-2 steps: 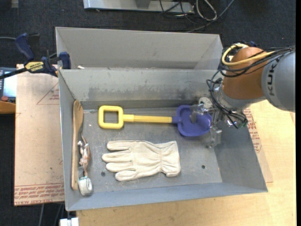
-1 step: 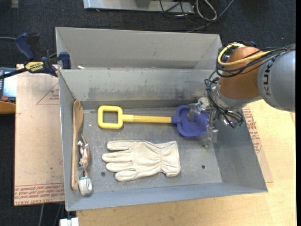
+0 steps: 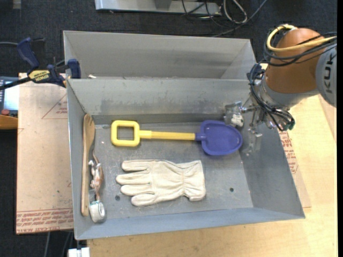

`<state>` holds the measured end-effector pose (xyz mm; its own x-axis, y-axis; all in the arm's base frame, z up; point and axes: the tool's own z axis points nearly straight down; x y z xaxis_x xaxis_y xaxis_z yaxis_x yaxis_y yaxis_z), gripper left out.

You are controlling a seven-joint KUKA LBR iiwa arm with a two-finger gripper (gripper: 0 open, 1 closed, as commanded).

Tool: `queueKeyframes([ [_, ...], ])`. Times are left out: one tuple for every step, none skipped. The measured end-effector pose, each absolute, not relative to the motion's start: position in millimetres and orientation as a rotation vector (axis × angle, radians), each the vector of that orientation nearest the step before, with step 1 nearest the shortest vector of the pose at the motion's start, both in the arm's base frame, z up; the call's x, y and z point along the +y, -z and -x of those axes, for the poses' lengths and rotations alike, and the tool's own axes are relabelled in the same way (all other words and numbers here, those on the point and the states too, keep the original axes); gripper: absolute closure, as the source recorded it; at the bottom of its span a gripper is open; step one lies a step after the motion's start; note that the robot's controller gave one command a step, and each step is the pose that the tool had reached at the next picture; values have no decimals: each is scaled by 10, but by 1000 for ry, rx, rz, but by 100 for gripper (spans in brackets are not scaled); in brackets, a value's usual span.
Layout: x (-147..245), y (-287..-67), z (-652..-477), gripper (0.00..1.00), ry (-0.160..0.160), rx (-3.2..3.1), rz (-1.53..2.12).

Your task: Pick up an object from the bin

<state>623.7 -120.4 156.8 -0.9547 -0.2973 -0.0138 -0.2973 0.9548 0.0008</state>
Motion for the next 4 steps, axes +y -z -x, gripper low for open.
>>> queueKeyframes([
  [-1087, -819, -6276, 0, -3, 3089, 461],
  [-929, -712, -6337, 100, 5, 3045, 636],
  [-930, -712, -6337, 100, 5, 3045, 635],
  [-1042, -2762, -6249, 100, 6, 3034, 659],
])
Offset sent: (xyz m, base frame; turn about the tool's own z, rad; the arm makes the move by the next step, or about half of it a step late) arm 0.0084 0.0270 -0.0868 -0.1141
